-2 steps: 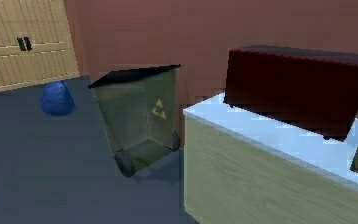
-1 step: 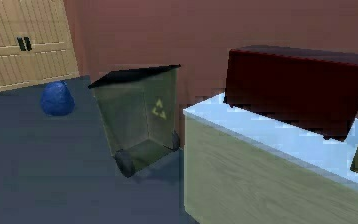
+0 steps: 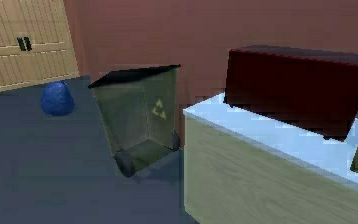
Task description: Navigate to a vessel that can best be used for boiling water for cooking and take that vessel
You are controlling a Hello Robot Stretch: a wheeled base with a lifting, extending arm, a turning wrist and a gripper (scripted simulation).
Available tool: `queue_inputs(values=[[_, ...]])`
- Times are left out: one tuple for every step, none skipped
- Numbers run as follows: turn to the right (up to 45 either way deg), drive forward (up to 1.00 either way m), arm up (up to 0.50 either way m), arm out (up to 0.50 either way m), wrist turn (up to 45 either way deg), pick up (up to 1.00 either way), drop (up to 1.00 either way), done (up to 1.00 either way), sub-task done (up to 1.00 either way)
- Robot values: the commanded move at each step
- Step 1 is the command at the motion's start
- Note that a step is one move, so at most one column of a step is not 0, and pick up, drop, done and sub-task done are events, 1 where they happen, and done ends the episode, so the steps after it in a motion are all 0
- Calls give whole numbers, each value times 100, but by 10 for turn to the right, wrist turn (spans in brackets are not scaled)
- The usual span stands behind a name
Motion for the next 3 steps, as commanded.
queue_inputs(values=[[0, 0, 0, 0, 450, 0, 0, 0, 0], [0, 0, 0, 0, 450, 0, 0, 0, 0], [0, 0, 0, 0, 30, 0, 0, 0, 0]])
